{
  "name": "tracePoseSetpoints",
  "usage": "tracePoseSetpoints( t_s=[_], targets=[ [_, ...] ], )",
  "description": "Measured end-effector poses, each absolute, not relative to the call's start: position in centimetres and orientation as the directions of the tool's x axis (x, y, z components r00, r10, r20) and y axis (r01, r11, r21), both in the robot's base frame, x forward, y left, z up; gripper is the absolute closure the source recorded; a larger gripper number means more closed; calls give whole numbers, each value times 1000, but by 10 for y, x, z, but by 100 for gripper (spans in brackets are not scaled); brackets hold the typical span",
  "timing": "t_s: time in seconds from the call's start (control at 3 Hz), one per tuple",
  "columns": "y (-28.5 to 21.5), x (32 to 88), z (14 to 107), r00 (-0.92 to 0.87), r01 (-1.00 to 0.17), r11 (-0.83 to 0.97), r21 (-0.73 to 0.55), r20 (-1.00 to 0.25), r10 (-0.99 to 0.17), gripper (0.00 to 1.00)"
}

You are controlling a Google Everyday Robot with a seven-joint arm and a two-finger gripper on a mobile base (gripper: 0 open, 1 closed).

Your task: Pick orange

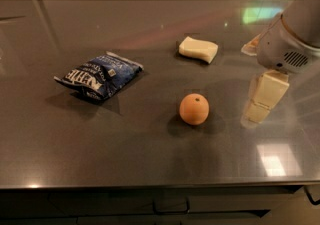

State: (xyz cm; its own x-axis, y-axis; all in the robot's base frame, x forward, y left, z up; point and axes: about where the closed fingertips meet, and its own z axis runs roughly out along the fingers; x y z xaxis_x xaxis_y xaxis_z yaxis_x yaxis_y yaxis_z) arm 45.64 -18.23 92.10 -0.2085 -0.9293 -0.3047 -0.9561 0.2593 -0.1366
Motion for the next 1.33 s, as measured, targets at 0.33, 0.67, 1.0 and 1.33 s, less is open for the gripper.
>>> tracePoseSetpoints(
  t_s=[0.33,0.67,1.0,1.33],
  targets=[
    [-161,458,898,-193,-964,243,-102,-356,-914,0],
    [-143,462,886,-173,-965,236,-115,-398,-901,0],
    [-130,469,876,-167,-962,241,-125,-428,-888,0],
    [-118,471,871,-154,-966,228,-120,-441,-884,0]
  ],
)
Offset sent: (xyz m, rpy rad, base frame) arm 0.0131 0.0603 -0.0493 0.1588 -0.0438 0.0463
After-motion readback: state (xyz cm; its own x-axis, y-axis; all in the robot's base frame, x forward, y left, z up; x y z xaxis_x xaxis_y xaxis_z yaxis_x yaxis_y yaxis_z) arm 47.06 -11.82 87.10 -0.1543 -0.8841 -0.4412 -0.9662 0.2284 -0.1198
